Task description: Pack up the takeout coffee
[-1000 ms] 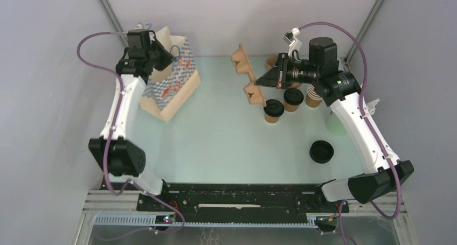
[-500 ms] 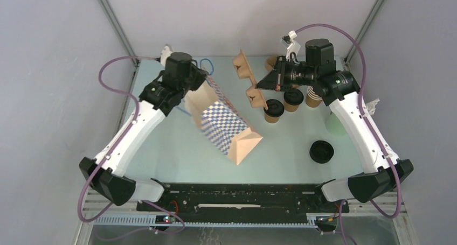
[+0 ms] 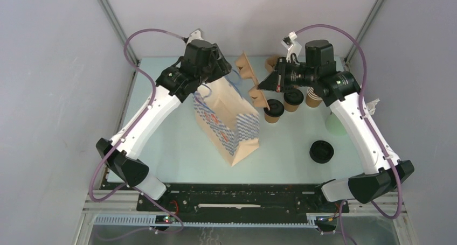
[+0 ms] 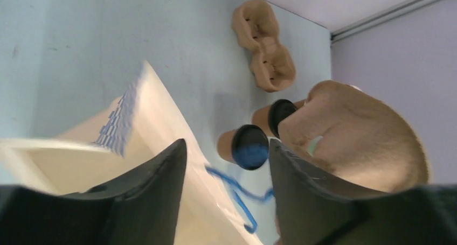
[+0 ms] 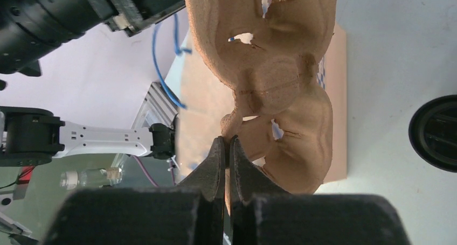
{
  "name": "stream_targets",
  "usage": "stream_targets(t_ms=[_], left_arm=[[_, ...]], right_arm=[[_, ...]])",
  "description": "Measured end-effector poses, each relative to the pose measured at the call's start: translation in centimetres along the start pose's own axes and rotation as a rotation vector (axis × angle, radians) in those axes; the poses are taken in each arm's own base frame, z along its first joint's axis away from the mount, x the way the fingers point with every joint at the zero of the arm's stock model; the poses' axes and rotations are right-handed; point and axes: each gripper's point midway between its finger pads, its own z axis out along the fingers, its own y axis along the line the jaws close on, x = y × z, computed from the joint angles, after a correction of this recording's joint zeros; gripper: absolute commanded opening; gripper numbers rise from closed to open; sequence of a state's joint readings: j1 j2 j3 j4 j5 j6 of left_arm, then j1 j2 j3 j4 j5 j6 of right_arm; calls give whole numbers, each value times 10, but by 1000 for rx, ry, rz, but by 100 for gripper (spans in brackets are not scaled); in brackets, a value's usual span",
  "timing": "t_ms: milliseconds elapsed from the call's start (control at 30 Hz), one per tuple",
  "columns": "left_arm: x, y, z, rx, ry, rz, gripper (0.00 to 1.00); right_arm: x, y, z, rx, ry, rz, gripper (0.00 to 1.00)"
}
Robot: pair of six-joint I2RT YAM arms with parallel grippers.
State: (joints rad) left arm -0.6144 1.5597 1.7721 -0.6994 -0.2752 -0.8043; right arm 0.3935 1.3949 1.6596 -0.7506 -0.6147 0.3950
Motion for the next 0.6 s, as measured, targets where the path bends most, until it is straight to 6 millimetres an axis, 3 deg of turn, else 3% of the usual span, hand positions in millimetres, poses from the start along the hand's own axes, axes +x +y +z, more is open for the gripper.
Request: stream_targets(t_ms=[67,167,300,400,500,600], left_arm=[[2,-4,-5,22,22,24,84],[2,-15,-16,71,61,54,92],[-9,-52,-48,236,100,45,100],[-15,-78,-74,350,124,-7,88],[-13,-94,-91,396,132,-43,63],[-3,-105,-98,405,146,-60,56]], right_arm=[[0,-2,-2,16,-3,-6,0],[2,-7,-7,53,-10,-32,0],[3,-12,-17,123,-22,-93,0],[2,-6,-21,167,-36,-177,0],[4,6,-22,194,-48,-264,0],[4,16,-24,229,-64,-346,0]])
